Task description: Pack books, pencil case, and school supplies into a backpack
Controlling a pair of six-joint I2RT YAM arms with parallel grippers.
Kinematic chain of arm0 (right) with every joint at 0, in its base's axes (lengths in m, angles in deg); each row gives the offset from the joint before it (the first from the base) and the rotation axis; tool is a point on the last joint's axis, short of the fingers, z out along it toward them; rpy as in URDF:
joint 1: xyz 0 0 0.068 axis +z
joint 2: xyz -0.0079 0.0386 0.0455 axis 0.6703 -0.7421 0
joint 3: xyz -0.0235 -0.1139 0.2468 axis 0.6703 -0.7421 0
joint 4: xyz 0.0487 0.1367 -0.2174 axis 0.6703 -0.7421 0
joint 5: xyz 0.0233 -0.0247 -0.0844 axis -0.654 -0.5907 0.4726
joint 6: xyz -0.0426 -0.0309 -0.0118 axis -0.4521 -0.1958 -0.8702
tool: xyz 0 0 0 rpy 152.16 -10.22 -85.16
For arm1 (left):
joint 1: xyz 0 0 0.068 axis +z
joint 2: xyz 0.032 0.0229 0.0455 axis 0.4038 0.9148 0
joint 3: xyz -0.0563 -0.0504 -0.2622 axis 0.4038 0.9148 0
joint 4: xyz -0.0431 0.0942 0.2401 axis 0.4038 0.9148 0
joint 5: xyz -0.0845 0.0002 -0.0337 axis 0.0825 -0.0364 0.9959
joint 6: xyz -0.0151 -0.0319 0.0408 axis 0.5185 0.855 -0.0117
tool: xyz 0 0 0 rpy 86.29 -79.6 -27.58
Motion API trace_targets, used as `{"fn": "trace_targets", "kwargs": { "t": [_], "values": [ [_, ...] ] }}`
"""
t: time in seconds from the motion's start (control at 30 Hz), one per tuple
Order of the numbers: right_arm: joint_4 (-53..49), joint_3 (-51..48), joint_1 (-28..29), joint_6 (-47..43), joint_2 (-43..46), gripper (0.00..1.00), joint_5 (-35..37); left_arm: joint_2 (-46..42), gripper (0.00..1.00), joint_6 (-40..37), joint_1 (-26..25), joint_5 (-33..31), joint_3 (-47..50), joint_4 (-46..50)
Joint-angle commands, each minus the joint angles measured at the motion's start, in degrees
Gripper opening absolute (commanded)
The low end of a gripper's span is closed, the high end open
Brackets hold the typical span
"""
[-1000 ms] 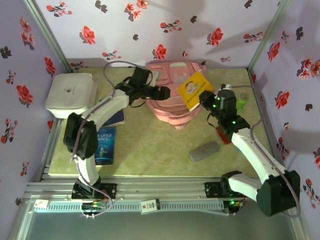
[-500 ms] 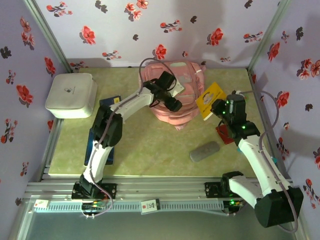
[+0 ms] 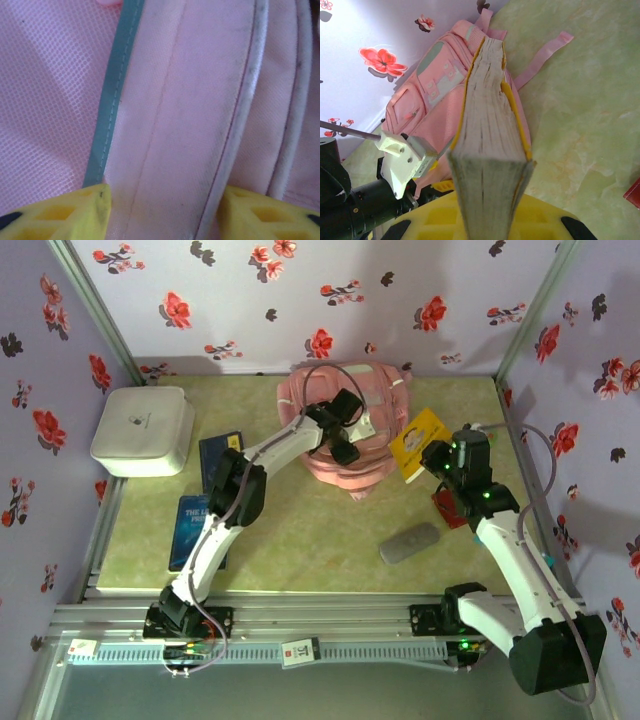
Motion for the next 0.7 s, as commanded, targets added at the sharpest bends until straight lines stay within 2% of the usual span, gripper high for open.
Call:
{"fn": "trace_targets", "kwargs": {
  "t": [0.0,0.1,0.27,0.37,0.53,0.67],
  "values": [
    [2.74,0.23,-0.16,1.03,1.54,0.0,0.14,1.82,0.48,-2.9,-0.49,-3.98,-1.79,0.02],
    [0.73,0.92,-0.18,0.21,3.17,0.0,2.4,-1.3,0.34,-3.57,-1.66,-4.25,-0.48,-0.96],
    [-2.74,1.79,-0.37,-1.98,8.03,0.0,9.54,-8.87,0.11,-3.03,-2.7,-4.43,5.8,-8.55],
    [-4.96,2.43,-0.52,-3.1,10.25,0.0,12.42,-12.22,0.03,-1.83,-2.72,-4.68,8.32,-12.22],
    [-7.35,2.63,-0.54,-3.33,12.0,0.0,13.64,-17.95,0.0,0.97,-2.74,-6.52,12.85,-19.22],
    [-7.35,2.42,-0.55,-2.62,12.08,0.0,10.31,-21.05,0.0,3.97,-2.72,-7.77,13.52,-21.87]
  ]
}}
